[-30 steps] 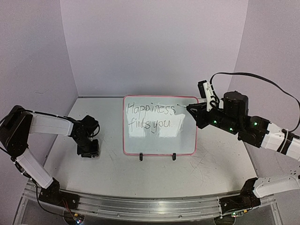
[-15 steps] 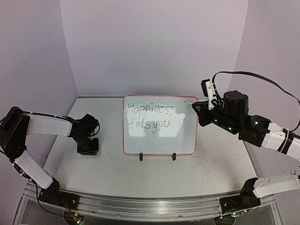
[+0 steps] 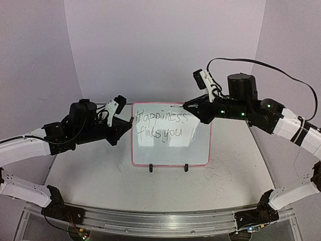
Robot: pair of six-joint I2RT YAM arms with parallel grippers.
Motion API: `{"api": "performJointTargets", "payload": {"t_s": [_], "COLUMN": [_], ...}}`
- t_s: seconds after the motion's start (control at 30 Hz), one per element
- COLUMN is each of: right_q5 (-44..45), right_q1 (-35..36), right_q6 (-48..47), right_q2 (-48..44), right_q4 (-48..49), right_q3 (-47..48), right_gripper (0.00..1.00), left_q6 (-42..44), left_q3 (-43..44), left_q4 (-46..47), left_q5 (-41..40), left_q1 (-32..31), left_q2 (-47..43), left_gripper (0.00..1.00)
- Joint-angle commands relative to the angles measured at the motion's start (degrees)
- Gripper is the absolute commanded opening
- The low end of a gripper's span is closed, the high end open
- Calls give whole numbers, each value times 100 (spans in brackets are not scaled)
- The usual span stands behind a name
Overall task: Write a sentence on the whiteboard
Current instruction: Insert the whiteboard marker without the cap into the pen cap.
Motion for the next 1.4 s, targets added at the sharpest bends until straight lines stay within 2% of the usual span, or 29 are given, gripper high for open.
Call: {"api": "performJointTargets", "payload": {"t_s": [0.0, 0.17, 0.5, 1.37], "right_q5": [-1402, -1098, -655, -392], "right_q1": [207, 625, 774, 852], "right_q6": [772, 1230, 1499, 1364], "right_q2": [559, 976, 1520, 1883], "right_q4": [-299, -411, -499, -783], "right_q3": [667, 1134, 1642, 2040], "right_gripper": [0, 0, 0, 0], "left_q6": [2331, 3325, 3872, 3967], "left_q3": [160, 111, -55, 72], "left_q4": [1067, 1291, 1445, 1169], "left_q5": [-442, -832, -1036, -1143], "left_q1": [-381, -498, -775, -905], "left_q2": [149, 211, 224, 415], "left_gripper": [3, 3, 2, 1]}}
